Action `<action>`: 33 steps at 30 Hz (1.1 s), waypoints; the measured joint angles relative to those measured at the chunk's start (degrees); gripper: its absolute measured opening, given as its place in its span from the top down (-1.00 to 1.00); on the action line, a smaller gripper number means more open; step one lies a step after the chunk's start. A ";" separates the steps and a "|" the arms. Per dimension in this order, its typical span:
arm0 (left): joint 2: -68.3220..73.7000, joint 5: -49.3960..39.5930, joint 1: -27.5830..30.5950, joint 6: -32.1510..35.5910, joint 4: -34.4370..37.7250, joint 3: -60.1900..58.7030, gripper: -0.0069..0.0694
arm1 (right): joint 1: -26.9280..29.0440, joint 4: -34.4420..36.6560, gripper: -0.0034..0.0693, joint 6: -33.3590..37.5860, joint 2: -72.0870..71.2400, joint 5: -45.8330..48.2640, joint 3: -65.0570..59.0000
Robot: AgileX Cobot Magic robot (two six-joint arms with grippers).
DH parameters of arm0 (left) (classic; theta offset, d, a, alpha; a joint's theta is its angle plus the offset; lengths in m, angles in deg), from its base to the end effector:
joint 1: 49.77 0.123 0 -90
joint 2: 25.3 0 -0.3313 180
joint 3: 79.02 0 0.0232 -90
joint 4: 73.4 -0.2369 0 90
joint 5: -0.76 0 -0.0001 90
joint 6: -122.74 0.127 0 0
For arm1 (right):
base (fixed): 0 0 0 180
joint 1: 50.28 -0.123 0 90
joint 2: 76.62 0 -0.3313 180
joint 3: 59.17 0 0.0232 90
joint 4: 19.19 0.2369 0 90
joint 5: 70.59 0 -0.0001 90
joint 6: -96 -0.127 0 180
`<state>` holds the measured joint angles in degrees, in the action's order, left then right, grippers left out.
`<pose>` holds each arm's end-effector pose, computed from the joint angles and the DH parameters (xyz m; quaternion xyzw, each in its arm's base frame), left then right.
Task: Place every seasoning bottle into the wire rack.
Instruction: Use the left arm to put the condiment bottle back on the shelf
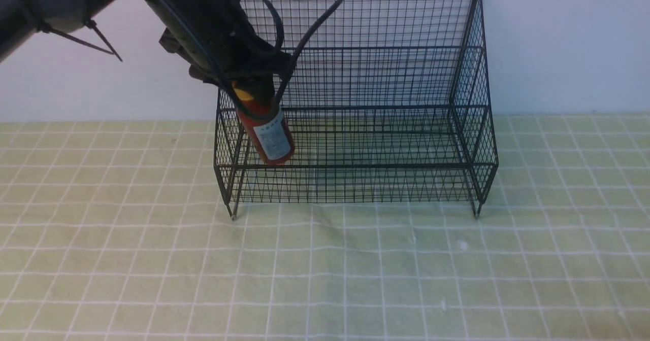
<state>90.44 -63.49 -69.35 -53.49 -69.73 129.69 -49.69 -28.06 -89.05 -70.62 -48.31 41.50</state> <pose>0.4123 -0.1544 0.3457 0.1897 0.9495 -0.0652 0.2412 0.0256 -0.0077 0.1621 -0.0008 0.8056 -0.0430 0.5909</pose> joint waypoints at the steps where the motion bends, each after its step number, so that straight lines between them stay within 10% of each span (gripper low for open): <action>1: 0.00 0.00 0.00 0.00 0.00 0.00 0.07 | 0.00 0.00 0.94 0.00 0.00 0.00 0.00; 25: 6.08 -6.25 -0.49 -0.10 -0.62 9.87 -0.25 | 0.00 0.00 0.94 0.00 0.00 0.00 0.00; 33: -2.47 -7.41 -0.49 -2.12 -0.40 14.86 0.62 | 0.00 0.00 0.94 0.00 0.00 0.00 0.00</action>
<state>87.96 -70.90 -69.84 -55.61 -70.13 144.55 -49.69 -28.06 -89.05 -70.62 -48.31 41.50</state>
